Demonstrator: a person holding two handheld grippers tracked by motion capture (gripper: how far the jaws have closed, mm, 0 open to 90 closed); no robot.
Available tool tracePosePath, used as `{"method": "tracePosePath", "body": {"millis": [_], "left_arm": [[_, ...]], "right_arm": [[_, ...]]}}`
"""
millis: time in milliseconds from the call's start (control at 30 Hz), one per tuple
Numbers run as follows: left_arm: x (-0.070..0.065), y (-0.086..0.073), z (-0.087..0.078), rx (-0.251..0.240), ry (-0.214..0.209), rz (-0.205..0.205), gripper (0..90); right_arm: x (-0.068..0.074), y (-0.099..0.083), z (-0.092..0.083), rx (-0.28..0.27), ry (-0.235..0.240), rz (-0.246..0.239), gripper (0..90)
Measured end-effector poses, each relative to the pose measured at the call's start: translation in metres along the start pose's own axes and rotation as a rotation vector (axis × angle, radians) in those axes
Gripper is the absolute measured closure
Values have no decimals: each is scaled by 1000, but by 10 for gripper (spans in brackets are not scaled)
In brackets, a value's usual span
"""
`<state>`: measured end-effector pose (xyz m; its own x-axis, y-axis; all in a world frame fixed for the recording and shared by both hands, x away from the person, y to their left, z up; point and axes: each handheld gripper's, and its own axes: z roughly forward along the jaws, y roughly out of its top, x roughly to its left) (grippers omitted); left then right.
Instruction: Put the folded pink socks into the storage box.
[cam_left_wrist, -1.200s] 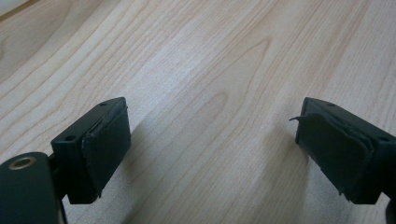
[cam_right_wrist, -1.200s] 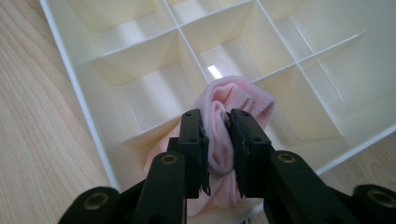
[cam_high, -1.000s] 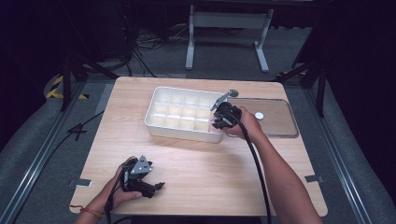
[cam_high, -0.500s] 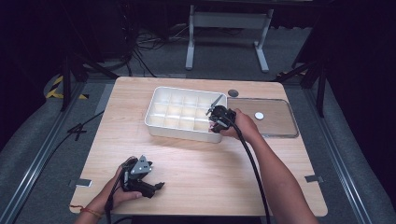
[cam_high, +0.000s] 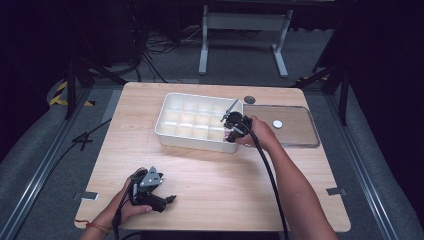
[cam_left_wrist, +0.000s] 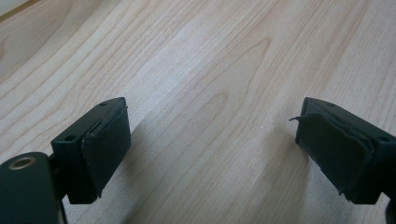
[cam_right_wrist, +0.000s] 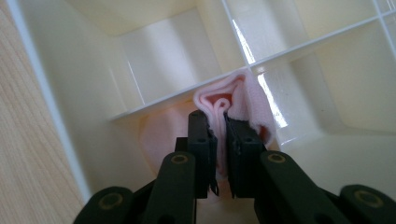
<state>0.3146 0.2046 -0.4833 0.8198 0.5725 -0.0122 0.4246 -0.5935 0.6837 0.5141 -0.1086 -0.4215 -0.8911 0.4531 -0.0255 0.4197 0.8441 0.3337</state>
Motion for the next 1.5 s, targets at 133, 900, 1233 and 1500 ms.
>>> {"method": "tracePosePath", "body": {"millis": [133,900,1233,1500], "left_arm": [[0,0,0,0,0,0,104],[0,0,0,0,0,0,104],[0,0,0,3,-4,-3,103],[0,0,0,-2,-1,-4,104]], "right_arm": [[-2,0,1,0,5,-4,817],[-2,-6,-11,-78,-42,27,777],[2,-12,-26,-151,-53,43,762],[5,-15,-40,-219,-64,57,738]]}}
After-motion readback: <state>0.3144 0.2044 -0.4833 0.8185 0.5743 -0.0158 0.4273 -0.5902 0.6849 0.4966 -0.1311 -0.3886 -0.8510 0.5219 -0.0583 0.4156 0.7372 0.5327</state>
